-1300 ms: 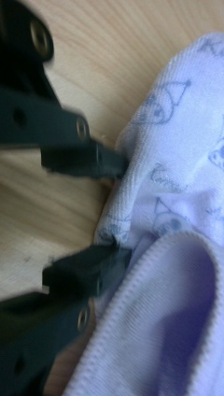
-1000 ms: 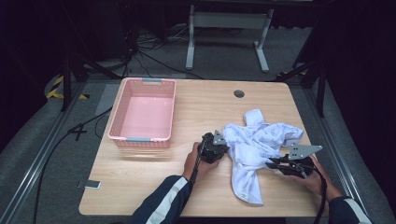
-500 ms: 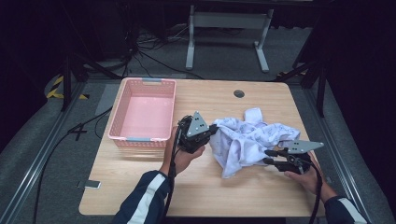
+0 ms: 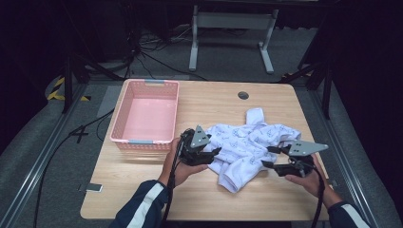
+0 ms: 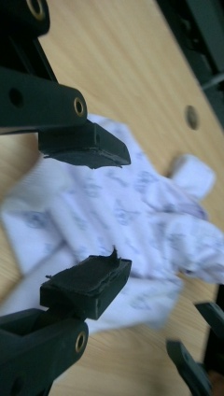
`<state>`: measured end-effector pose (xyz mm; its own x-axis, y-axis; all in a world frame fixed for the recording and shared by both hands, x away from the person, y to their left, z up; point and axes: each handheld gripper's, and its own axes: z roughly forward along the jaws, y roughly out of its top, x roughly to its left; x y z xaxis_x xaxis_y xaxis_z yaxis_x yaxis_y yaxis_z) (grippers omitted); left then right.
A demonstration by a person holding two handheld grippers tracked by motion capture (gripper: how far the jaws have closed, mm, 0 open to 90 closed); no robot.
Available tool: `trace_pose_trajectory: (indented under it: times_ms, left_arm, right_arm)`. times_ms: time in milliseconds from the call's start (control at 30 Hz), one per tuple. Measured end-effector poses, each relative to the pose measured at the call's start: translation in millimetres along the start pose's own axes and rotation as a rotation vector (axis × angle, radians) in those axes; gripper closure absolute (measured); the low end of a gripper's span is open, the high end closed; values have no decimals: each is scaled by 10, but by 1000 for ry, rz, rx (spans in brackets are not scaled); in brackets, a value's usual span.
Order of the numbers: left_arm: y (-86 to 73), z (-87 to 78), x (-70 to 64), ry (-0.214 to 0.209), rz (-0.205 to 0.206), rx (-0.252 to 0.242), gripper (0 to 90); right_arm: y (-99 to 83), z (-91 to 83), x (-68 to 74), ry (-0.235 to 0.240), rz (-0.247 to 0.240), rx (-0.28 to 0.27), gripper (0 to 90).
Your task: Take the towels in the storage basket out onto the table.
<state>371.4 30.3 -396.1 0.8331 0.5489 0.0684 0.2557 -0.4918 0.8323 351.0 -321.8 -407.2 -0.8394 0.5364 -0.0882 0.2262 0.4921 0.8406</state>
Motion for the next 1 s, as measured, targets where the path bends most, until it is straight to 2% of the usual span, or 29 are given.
trace_pose_trajectory:
  times_ms: [67, 133, 233, 300, 367, 433, 467, 533, 567, 700, 733, 767, 867, 933, 1000]
  left_arm:
    - [-160, 23, -22, -6, -6, 42, 371]
    - [-324, 17, -68, -17, 9, 98, 339]
    - [-559, -36, -91, -29, 30, 133, 324]
    - [-683, -73, -74, -18, 45, 158, 305]
    - [-766, -110, -37, -29, 10, 153, 304]
    - [-822, -137, 0, -30, 6, 158, 297]
    - [-849, -144, 23, -44, -8, 158, 295]
    - [-871, -128, 40, -62, -18, 159, 284]
    - [-874, -120, 38, -62, -12, 168, 283]
    - [-881, -86, 43, -77, -16, 178, 278]
    - [-879, -88, 53, -80, -22, 172, 278]
    - [-878, -86, 58, -80, -30, 169, 279]
    - [-879, -76, 59, -75, -24, 177, 286]
    - [-882, -70, 53, -76, -19, 181, 288]
    - [-882, -68, 55, -78, -19, 178, 287]
  right_arm:
    - [88, 129, 139, 48, -40, 18, 377]
    - [195, 253, 276, 65, -77, 25, 376]
    - [362, 441, 448, 118, -99, 11, 363]
    - [456, 587, 557, 137, -105, 23, 373]
    - [509, 729, 649, 155, -122, 33, 396]
    - [530, 876, 731, 170, -137, 75, 412]
    - [525, 978, 766, 162, -149, 109, 430]
    - [488, 1125, 782, 171, -148, 176, 465]
    - [465, 1180, 778, 160, -149, 208, 466]
    - [370, 1316, 714, 131, -115, 280, 524]
    - [351, 1334, 700, 134, -100, 284, 562]
    - [348, 1343, 692, 125, -105, 281, 593]
    - [373, 1343, 697, 108, -127, 284, 766]
    - [390, 1323, 674, 122, -115, 271, 794]
    - [459, 1221, 635, 156, -87, 204, 799]
